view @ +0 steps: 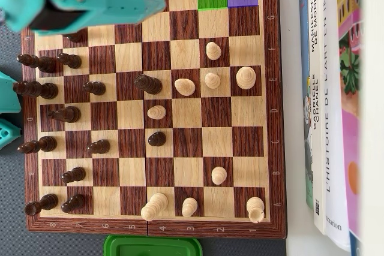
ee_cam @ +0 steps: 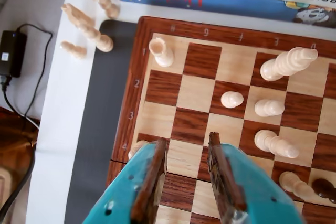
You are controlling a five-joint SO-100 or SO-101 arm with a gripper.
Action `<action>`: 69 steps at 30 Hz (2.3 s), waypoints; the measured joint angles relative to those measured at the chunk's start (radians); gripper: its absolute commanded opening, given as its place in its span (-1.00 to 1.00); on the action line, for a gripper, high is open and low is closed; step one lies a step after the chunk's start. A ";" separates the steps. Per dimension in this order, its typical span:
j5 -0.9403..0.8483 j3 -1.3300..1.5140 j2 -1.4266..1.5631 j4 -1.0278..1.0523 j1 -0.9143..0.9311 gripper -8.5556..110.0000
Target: Play chess
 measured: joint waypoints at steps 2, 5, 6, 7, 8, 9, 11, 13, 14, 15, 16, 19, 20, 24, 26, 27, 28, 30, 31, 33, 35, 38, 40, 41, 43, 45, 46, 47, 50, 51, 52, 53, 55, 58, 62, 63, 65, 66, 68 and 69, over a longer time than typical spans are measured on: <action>0.018 -0.052 -0.066 0.020 -0.012 -0.59; 0.040 -0.124 -0.150 0.052 -0.029 -0.59; 0.043 -0.147 -0.175 0.066 -0.028 -0.59; 0.044 -0.170 -0.198 0.080 -0.025 -0.59; 0.048 -0.193 -0.218 0.092 -0.023 -0.59; 0.049 -0.218 -0.233 0.103 -0.023 -0.59; 0.051 -0.264 -0.270 0.121 -0.029 -0.59; 0.051 -0.304 -0.311 0.126 -0.029 -0.59; 0.051 -0.324 -0.331 0.127 -0.026 -0.59; 0.051 -0.347 -0.354 0.129 -0.026 -0.59; 0.051 -0.371 -0.376 0.129 -0.026 -0.59; 0.051 -0.442 -0.437 0.129 -0.035 -0.59; 0.051 -0.463 -0.457 0.129 -0.040 -0.59; 0.061 -0.554 -0.549 0.129 -0.063 -0.59; 0.066 -0.589 -0.588 0.129 -0.064 -0.59; 0.066 -0.607 -0.606 0.129 -0.063 -0.59; 0.066 -0.618 -0.621 0.129 -0.061 -0.59; 0.066 -0.638 -0.647 0.129 -0.061 -0.59; 0.066 -0.644 -0.655 0.129 -0.064 -0.59; 0.066 -0.660 -0.673 0.129 -0.064 -0.59; 0.066 -0.675 -0.684 0.129 -0.063 -0.59; 0.069 -0.701 -0.713 0.129 -0.064 -0.59; 0.069 -0.716 -0.736 0.129 -0.064 -0.59; 0.069 -0.727 -0.749 0.129 -0.064 -0.59; 0.069 -0.747 -0.772 0.129 -0.064 -0.59; 0.069 -0.767 -0.793 0.129 -0.064 -0.59; 0.069 -0.778 -0.804 0.129 -0.064 -0.59; 0.069 -0.788 -0.813 0.129 -0.064 -0.59; 0.069 -0.802 -0.828 0.129 -0.063 -0.59; 0.069 -0.804 -0.834 0.129 -0.063 -0.59; 0.069 -0.804 -0.838 0.129 -0.061 -0.59; 0.069 -0.804 -0.839 0.129 -0.061 -0.59; 0.069 -0.804 -0.839 0.129 -0.061 -0.59; 0.069 -0.804 -0.839 0.129 -0.061 -0.59; 0.069 -0.804 -0.839 0.129 -0.057 -0.59; 0.069 -0.804 -0.839 0.129 -0.054 -0.59; 0.069 -0.804 -0.839 0.129 -0.052 -0.59; 0.069 -0.804 -0.839 0.129 -0.051 -0.59; 0.069 -0.804 -0.844 0.129 -0.046 -0.59; 0.069 -0.807 -0.854 0.127 -0.044 -0.59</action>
